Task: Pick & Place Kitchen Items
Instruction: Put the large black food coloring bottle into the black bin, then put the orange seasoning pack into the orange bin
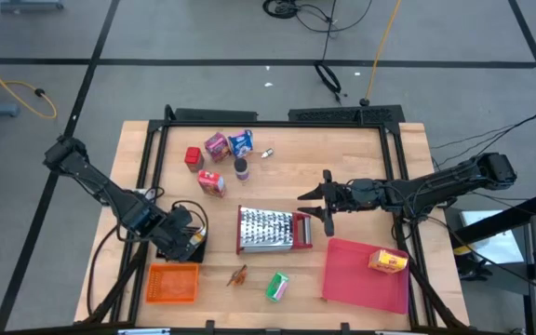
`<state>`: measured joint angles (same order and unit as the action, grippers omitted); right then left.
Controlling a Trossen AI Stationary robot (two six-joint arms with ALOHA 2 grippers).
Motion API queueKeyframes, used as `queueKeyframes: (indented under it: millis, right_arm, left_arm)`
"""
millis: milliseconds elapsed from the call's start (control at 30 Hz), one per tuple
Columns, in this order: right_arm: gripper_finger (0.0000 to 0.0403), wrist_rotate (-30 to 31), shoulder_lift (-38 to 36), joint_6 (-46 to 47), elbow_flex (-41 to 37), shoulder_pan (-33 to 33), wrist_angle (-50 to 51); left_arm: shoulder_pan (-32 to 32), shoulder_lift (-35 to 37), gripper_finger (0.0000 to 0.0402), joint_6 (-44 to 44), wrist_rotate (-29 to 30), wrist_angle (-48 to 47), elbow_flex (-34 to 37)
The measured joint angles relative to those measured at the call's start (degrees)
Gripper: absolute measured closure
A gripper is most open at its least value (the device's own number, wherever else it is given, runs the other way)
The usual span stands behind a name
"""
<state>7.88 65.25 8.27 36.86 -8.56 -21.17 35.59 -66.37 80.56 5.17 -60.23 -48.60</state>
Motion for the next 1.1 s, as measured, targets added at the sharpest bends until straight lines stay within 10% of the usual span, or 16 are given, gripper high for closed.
queueKeyframes:
  millis: [500, 867, 1100]
  right_arm:
    - [0.0261, -0.11, 0.00, 0.00, 0.00, 0.00, 0.04]
    - [0.0261, -0.21, 0.00, 1.43, 0.00, -0.01, 0.10]
    - [0.0261, -0.22, 0.02, 1.52, 0.00, -0.01, 0.40]
  left_arm:
    - [0.00, 0.04, 0.0172, -3.27, 0.89, 0.72, 0.00]
    - [0.37, -0.18, 0.0172, -21.45, 4.64, 32.02, -0.02]
    - [0.57, -4.99, 0.0172, -17.67, 5.75, 38.23, -0.02]
